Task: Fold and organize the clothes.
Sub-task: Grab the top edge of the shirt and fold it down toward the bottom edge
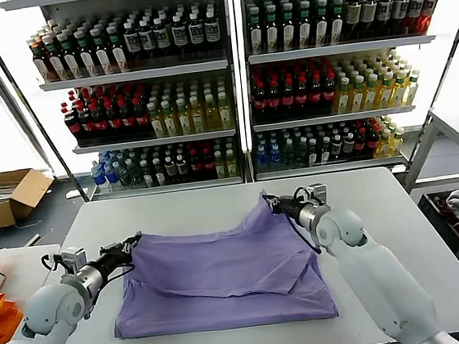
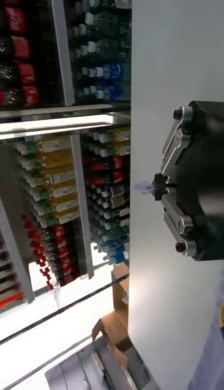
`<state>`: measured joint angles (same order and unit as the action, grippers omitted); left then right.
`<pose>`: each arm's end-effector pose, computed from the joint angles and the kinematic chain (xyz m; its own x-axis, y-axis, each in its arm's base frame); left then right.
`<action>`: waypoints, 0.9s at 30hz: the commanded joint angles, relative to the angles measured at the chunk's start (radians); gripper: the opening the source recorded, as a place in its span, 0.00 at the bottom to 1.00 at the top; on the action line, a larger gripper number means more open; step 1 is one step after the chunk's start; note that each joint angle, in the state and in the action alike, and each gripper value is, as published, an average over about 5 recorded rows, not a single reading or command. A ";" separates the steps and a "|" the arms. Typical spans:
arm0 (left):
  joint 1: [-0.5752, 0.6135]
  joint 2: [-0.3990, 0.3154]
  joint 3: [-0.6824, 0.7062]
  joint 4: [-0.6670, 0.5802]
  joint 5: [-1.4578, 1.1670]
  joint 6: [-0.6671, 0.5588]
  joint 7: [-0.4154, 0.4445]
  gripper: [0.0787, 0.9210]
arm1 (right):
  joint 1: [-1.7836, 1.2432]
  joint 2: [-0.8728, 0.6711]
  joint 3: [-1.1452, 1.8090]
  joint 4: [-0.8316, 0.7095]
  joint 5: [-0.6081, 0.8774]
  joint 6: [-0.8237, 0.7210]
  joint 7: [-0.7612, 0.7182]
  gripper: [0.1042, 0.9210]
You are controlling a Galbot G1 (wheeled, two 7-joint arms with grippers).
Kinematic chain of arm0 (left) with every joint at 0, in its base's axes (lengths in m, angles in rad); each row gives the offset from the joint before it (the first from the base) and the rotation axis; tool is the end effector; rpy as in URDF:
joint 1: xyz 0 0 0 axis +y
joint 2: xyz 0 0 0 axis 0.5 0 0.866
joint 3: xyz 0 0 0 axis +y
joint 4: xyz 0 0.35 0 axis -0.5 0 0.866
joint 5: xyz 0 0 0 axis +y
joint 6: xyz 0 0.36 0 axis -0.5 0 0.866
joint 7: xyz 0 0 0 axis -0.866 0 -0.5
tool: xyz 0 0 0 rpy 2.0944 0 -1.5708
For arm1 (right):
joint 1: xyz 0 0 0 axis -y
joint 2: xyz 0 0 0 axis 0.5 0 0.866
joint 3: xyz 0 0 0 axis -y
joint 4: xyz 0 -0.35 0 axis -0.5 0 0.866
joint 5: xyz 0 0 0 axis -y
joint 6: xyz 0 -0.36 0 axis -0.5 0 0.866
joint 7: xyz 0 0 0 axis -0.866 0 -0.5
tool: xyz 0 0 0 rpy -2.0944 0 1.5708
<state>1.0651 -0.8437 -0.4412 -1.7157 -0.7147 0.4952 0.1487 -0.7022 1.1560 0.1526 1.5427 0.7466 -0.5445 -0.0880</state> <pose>0.3506 0.1762 -0.2485 -0.8529 0.2818 0.4394 0.2862 0.9564 -0.0579 0.4449 -0.0257 -0.2462 -0.7981 -0.4954 0.3431 -0.4214 0.8658 0.2699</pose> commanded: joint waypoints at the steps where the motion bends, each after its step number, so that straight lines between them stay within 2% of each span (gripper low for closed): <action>1: 0.133 0.014 -0.093 -0.128 -0.016 -0.008 -0.012 0.01 | -0.331 -0.129 0.147 0.393 0.061 0.002 0.048 0.00; 14: 0.366 0.021 -0.173 -0.224 0.001 -0.043 0.025 0.01 | -0.721 -0.123 0.320 0.652 0.033 0.018 0.053 0.00; 20: 0.457 -0.001 -0.185 -0.238 0.030 -0.062 0.041 0.01 | -0.852 -0.093 0.342 0.681 -0.032 0.037 0.040 0.00; 27: 0.492 -0.030 -0.198 -0.244 0.081 -0.060 0.044 0.01 | -0.888 -0.085 0.354 0.666 -0.092 0.045 0.037 0.00</action>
<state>1.4674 -0.8604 -0.6167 -1.9354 -0.6692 0.4420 0.1861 -1.4206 1.0679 0.4517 2.1333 0.7160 -0.5088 -0.0485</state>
